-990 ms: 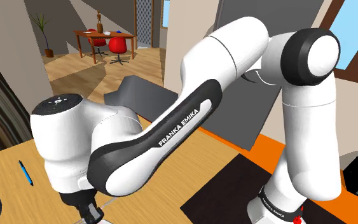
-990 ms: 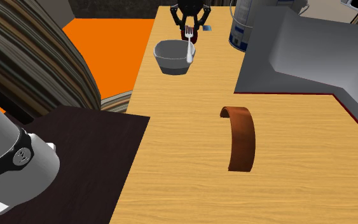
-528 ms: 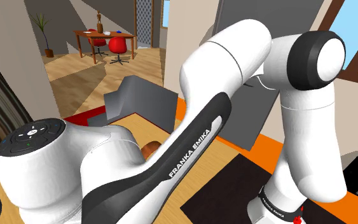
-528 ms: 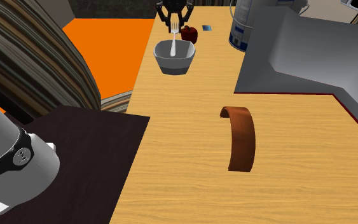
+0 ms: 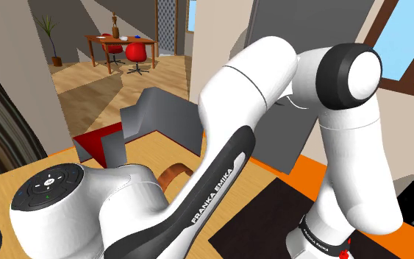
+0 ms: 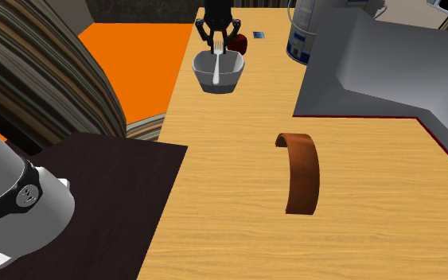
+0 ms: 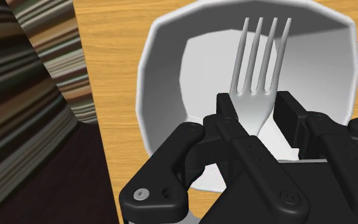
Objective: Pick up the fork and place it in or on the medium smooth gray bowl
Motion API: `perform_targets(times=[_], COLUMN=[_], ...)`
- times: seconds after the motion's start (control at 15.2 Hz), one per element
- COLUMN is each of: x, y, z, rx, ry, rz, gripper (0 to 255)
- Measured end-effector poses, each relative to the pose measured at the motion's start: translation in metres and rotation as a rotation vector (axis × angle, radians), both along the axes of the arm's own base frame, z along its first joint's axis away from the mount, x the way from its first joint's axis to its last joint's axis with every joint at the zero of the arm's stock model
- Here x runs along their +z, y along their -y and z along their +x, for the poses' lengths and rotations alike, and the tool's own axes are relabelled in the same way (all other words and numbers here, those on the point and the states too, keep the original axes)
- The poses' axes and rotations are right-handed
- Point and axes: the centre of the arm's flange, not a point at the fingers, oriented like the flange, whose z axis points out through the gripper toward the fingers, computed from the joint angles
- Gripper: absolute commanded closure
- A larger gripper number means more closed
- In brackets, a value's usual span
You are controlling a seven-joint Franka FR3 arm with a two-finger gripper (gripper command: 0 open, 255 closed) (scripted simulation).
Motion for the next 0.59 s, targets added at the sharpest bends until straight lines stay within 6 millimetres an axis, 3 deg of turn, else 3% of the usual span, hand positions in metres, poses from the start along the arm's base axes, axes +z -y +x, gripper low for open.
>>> perform_targets(times=[0.26,0.59], x=[-0.021,-0.024], y=[0.001,0.000], z=[0.001,0.001], rx=[0.000,0.000], ry=[0.000,0.000], rz=[0.000,0.000], gripper=[255,255])
